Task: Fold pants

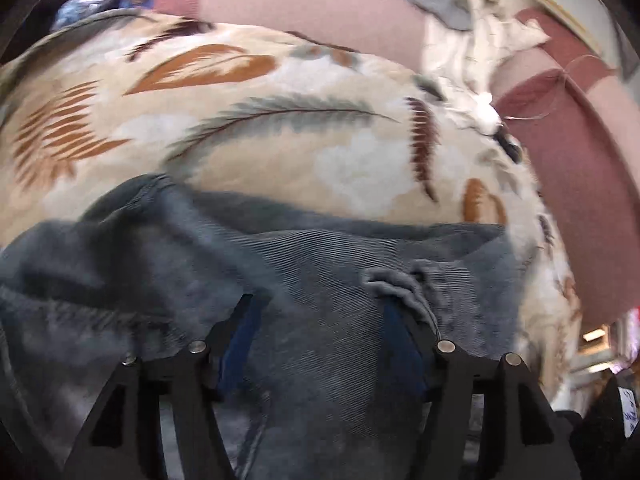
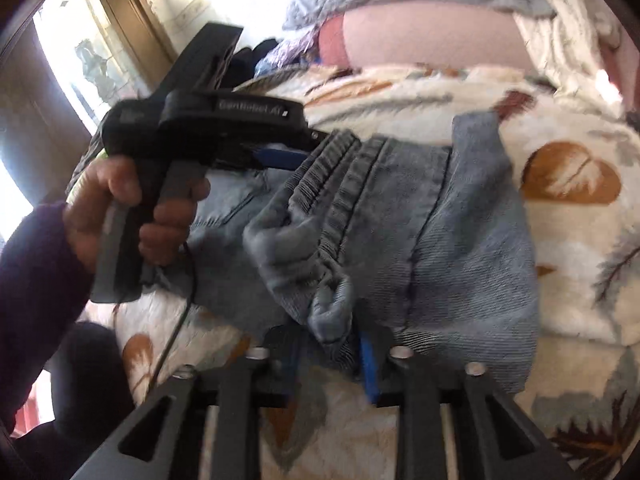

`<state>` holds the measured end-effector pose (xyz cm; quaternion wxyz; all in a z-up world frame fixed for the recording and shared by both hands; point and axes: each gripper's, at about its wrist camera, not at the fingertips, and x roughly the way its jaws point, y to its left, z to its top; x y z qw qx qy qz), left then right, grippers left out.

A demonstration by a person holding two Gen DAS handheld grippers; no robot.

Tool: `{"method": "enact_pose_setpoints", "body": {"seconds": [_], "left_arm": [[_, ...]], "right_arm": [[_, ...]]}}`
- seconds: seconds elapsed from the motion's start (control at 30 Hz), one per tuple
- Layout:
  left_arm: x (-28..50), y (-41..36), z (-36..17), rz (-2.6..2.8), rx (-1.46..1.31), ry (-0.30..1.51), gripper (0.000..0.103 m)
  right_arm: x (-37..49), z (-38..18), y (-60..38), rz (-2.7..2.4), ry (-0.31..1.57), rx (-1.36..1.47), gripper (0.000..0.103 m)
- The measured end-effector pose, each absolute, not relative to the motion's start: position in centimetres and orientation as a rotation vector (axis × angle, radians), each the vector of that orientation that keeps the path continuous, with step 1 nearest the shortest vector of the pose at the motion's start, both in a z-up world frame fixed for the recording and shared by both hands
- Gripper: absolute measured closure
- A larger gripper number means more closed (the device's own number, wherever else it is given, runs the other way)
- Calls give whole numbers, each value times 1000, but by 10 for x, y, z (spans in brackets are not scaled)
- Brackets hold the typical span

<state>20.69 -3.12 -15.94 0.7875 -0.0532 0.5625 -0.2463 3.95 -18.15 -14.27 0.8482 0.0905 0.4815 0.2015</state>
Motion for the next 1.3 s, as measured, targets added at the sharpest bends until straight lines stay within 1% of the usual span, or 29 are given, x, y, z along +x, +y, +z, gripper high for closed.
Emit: {"method": "enact_pose_setpoints", "body": {"seconds": [0.07,0.1,0.13,0.2,0.27,0.3,0.4,0.53,0.77,0.8,0.87,0.9,0.97,1.0,1.03,1.13,1.2,1.3], "left_arm": [[206,-23,-157,-497,-133,1217,37],[206,-18,-154,-471,-148,1212,37],[207,-13,-151,-444,-162,1201,37],[205,-1,-141,-394,-204,1157,37],[203,4,-129,-386,-236,1122,34],[202,2,-125,-401,-239,1117,31],[201,-17,-119,-450,-207,1126,30],[198,-54,-125,-468,-137,1174,30],[195,-95,-150,-409,60,1208,31],[195,-97,-153,-411,62,1214,36],[192,-97,-154,-402,82,1207,43],[191,-96,-152,-407,92,1194,50],[186,-96,-147,-421,123,1157,60],[185,-95,-143,-424,138,1139,68],[183,-92,-139,-427,151,1124,72],[183,-88,-137,-421,181,1119,74],[183,-85,-136,-419,173,1114,74],[182,-77,-132,-395,114,1105,71]], "right_arm": [[41,-141,-182,471,1027,242,41],[39,-137,-182,495,1021,255,37],[38,-133,-183,511,1008,259,35],[33,-121,-191,557,968,288,35],[27,-108,-205,542,907,323,35],[25,-103,-215,509,875,341,35],[26,-100,-245,397,834,437,35],[31,-116,-284,258,846,617,35],[35,-125,-318,158,840,762,35],[36,-126,-321,156,842,774,35],[38,-126,-322,153,846,791,35],[39,-126,-323,149,847,793,35],[38,-126,-322,145,845,792,35],[38,-125,-322,141,844,789,35],[37,-125,-322,140,842,788,35],[40,-125,-320,146,835,784,35],[40,-124,-318,148,835,766,35],[42,-124,-312,157,836,735,35]]}}
